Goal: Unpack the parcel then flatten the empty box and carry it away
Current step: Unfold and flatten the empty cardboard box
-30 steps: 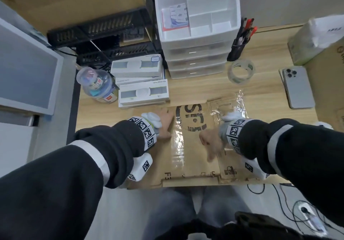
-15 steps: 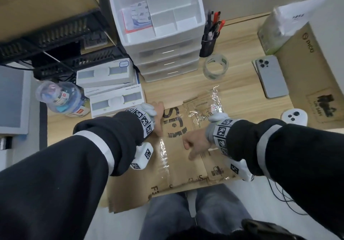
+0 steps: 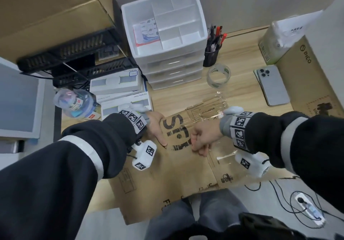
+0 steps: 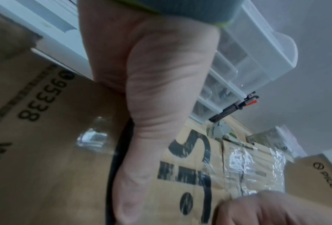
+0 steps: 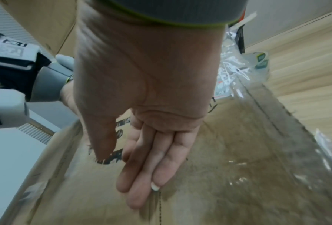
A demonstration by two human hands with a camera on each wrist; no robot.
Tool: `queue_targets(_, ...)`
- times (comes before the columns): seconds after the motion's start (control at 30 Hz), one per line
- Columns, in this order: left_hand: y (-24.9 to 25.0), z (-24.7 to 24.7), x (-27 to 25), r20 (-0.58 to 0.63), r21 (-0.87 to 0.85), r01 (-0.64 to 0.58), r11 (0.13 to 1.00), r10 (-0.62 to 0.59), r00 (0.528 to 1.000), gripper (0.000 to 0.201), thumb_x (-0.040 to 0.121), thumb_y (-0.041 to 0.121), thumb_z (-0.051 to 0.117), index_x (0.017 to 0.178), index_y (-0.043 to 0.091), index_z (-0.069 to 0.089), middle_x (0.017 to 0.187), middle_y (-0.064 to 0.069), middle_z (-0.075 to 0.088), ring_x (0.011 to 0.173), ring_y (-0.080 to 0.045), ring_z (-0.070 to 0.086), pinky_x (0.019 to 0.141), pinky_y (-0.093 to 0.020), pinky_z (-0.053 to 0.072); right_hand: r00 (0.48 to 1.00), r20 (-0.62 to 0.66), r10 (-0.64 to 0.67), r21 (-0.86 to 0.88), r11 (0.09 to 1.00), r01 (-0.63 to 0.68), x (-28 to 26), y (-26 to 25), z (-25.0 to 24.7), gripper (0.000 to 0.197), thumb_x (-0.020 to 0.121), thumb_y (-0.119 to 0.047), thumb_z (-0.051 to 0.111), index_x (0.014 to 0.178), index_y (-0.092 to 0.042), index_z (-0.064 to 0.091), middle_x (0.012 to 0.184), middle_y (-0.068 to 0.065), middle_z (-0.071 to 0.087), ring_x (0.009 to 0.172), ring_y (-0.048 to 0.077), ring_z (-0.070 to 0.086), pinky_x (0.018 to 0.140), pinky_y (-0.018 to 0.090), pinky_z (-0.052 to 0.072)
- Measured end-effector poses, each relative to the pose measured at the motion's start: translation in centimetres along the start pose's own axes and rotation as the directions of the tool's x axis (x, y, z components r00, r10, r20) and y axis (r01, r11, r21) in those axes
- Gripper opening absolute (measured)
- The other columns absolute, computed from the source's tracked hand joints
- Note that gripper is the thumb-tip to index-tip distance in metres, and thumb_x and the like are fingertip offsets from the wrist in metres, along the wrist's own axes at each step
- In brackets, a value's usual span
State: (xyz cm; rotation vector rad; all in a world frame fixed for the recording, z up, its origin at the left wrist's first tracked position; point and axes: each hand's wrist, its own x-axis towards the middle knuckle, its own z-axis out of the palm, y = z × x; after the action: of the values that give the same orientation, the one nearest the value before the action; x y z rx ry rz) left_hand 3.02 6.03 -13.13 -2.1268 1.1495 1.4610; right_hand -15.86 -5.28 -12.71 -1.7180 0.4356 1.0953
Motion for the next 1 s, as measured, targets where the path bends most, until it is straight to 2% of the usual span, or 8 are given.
queue_targets(0.13,-1.1,-0.3,-1.2,0.056,-0.189,-0.052,0.981,0.064,0.996,0.099,0.016,0.062,0.096,0.106,0.025,0.075,0.097,0.009,0.079,0.094,-0.018,0.075,0.093,-0.042,0.058,0.997,0.043,0.067,-0.033,0.997,-0.065,-1.8,0.5,-1.1,0.031,0.091,-0.028,0.069,0.105,-0.001,0.073,0.099,0.009,0.078,0.094,0.024,0.075,0.096,0.048,0.055)
queue_targets(0.3,-1.9,-1.5,-5.1,0.034,-0.326,-0.077,0.942,0.093,0.995,0.086,0.031,0.047,0.101,0.108,0.02,0.072,0.101,0.001,0.079,0.098,-0.024,0.074,0.092,-0.047,0.058,0.962,0.11,0.25,-0.138,0.962,-0.234,-5.3,1.0,-2.6,0.031,0.087,-0.044,0.071,0.1,-0.017,0.079,0.101,0.001,0.078,0.098,0.017,0.074,0.098,0.043,0.054)
queue_targets(0.53,-3.7,-3.5,-10.9,-0.014,-0.428,-0.12,0.896,0.126,0.992,0.05,0.061,0.016,0.095,0.106,0.015,0.074,0.107,-0.009,0.077,0.102,-0.032,0.073,0.096,-0.056,0.054,0.916,-0.024,0.401,-0.127,0.908,-0.401,-8.5,1.4,-4.1,0.091,0.059,-0.068,0.083,0.122,-0.006,0.063,0.12,0.013,0.071,0.112,0.031,0.066,0.096,0.049,0.054)
queue_targets(0.7,-4.8,-4.7,-14.1,-0.055,-0.499,-0.141,0.855,0.131,0.99,0.057,0.062,0.012,0.091,0.114,0.015,0.07,0.112,-0.007,0.076,0.106,-0.03,0.072,0.098,-0.051,0.054,0.963,-0.085,0.257,0.089,0.964,-0.25,-10.3,0.9,-4.9,0.086,0.059,-0.053,0.089,0.13,-0.017,0.058,0.119,0.005,0.072,0.112,0.029,0.067,0.1,0.05,0.05)
queue_targets(0.8,-5.5,-5.1,-16.0,-0.116,-0.518,-0.183,0.835,0.143,0.983,0.049,0.069,0.007,0.087,0.112,0.019,0.068,0.109,-0.001,0.077,0.103,-0.023,0.073,0.095,-0.044,0.056,0.993,-0.077,0.089,0.281,0.958,-0.064,-11.3,0.2,-5.6,0.1,0.04,-0.047,0.098,0.126,-0.011,0.06,0.118,0.011,0.072,0.108,0.027,0.07,0.1,0.046,0.052)
queue_targets(0.87,-6.2,-5.3,-17.1,-0.153,-0.544,-0.193,0.817,0.13,0.98,0.042,0.075,0.001,0.083,0.11,0.019,0.069,0.106,-0.001,0.078,0.099,-0.022,0.074,0.09,-0.041,0.058,0.995,-0.099,0.022,0.347,0.938,0.014,-11.8,-0.6,-6.2,0.103,0.039,-0.042,0.099,0.126,-0.005,0.059,0.123,0.018,0.069,0.114,0.033,0.066,0.101,0.046,0.052)
queue_targets(0.93,-6.7,-5.3,-17.6,-0.179,-0.559,-0.204,0.804,0.123,0.976,0.041,0.075,0.0,0.082,0.111,0.015,0.069,0.107,-0.005,0.077,0.101,-0.027,0.073,0.091,-0.043,0.058,0.99,-0.14,0.004,0.362,0.931,0.047,-12.3,-1.4,-6.8,0.093,0.042,-0.038,0.099,0.12,-0.004,0.063,0.12,0.018,0.07,0.109,0.032,0.069,0.096,0.043,0.055)
queue_targets(1.0,-7.4,-5.0,-18.2,-0.201,-0.581,-0.208,0.787,0.109,0.974,0.04,0.077,-0.003,0.08,0.112,0.013,0.068,0.108,-0.007,0.077,0.103,-0.029,0.073,0.092,-0.043,0.057,0.983,-0.182,-0.008,0.352,0.933,0.073,-12.6,-2.8,-7.3,0.065,0.057,-0.031,0.094,0.109,-0.004,0.067,0.106,0.015,0.076,0.093,0.025,0.075,0.083,0.036,0.061)
